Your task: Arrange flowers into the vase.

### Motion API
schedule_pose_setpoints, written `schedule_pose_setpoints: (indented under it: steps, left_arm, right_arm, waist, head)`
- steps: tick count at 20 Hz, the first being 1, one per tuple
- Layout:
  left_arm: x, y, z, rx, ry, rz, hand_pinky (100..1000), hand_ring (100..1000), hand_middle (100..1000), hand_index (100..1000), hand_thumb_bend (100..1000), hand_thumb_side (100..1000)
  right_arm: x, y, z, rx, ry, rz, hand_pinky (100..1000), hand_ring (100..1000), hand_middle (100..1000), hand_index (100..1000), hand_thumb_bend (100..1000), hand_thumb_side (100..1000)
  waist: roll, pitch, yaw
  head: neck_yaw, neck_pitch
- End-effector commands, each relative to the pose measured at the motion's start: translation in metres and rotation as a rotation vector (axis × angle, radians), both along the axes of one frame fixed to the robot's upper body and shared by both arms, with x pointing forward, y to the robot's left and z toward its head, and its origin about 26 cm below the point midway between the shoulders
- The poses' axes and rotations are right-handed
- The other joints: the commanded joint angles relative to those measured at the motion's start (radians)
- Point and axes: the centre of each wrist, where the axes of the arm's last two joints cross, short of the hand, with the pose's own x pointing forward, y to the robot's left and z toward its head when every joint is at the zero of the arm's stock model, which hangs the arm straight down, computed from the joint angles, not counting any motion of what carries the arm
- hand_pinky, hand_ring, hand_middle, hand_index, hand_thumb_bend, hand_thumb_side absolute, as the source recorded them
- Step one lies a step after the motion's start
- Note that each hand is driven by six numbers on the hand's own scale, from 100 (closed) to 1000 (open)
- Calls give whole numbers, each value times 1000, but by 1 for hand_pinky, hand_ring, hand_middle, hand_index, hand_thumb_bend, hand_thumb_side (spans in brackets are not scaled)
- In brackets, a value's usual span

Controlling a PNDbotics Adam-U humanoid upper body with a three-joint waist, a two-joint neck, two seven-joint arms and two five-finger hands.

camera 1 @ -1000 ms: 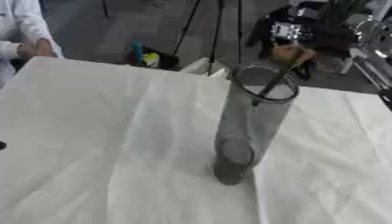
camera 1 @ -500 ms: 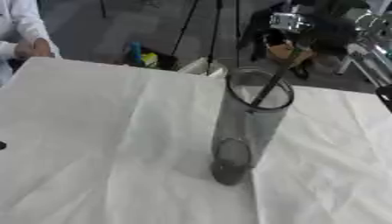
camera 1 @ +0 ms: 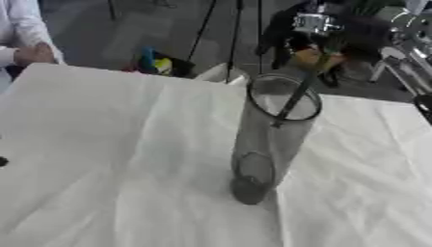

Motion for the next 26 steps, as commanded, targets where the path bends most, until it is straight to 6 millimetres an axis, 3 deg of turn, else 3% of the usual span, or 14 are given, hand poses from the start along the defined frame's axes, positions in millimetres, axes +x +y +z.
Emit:
schedule_pose_setpoints:
  steps: [1, 6, 20, 26]
  left_arm:
    - [-2, -1, 7, 13, -22, -8, 537, 687, 706, 895, 100, 1000]
    - [-2, -1, 7, 14, -21, -9, 537, 688, 706, 895, 100, 1000]
    - [-2, 0, 9, 17, -15, -10, 537, 688, 706, 894, 100, 1000]
    - [-2, 0, 9, 17, -14, -12, 537, 688, 706, 893, 100, 1000]
  right_arm:
    - [-6, 0, 13, -15, -53, 2, 689, 836, 427, 726, 132, 933]
    - [0, -1, 11, -26, -71, -12, 701, 855, 422, 756, 203, 1000]
    - [10, -4, 11, -31, -107, -19, 718, 880, 439, 782, 337, 1000]
    - [14, -5, 7, -31, -88, -30, 751, 919, 476, 805, 352, 1000]
  waist:
    - [-12, -25, -2]
    - [-17, -30, -4]
    - [-33, -38, -7]
    - [-34, -39, -9]
  head:
    - [-3, 3]
    - [-6, 2]
    - [-12, -1]
    - [-12, 1]
